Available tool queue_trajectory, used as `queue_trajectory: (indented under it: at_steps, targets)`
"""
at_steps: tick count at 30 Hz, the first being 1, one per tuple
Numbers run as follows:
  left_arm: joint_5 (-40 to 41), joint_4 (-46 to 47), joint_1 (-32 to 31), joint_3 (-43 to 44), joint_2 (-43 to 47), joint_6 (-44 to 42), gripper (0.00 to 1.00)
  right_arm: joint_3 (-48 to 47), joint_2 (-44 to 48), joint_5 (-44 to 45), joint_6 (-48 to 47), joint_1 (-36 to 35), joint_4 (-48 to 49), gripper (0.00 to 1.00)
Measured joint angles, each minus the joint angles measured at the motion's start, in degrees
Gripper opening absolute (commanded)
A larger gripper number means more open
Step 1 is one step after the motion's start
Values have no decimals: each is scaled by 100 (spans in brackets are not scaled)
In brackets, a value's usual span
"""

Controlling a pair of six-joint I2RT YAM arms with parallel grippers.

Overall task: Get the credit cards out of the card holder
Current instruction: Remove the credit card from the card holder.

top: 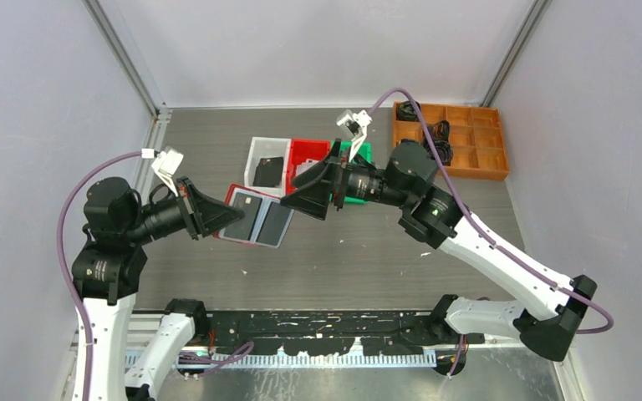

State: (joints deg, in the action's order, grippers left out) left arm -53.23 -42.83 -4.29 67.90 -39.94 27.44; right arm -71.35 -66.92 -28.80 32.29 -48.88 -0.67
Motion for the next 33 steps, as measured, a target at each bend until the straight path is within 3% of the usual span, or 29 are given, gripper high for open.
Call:
queue_trajectory:
  at_steps: [7,13,33]
  targets:
    - [393,212,0,-232,-31,426,0,654,-184,-428,1665,-24,1572,78]
    - [588,289,2,-302,-136,636,0,1272,-654,-549,2693,-46,2133,76]
    - [343,844,114,-411,-402,1462,0,1895,-901,-564,3593,-87,3298,64]
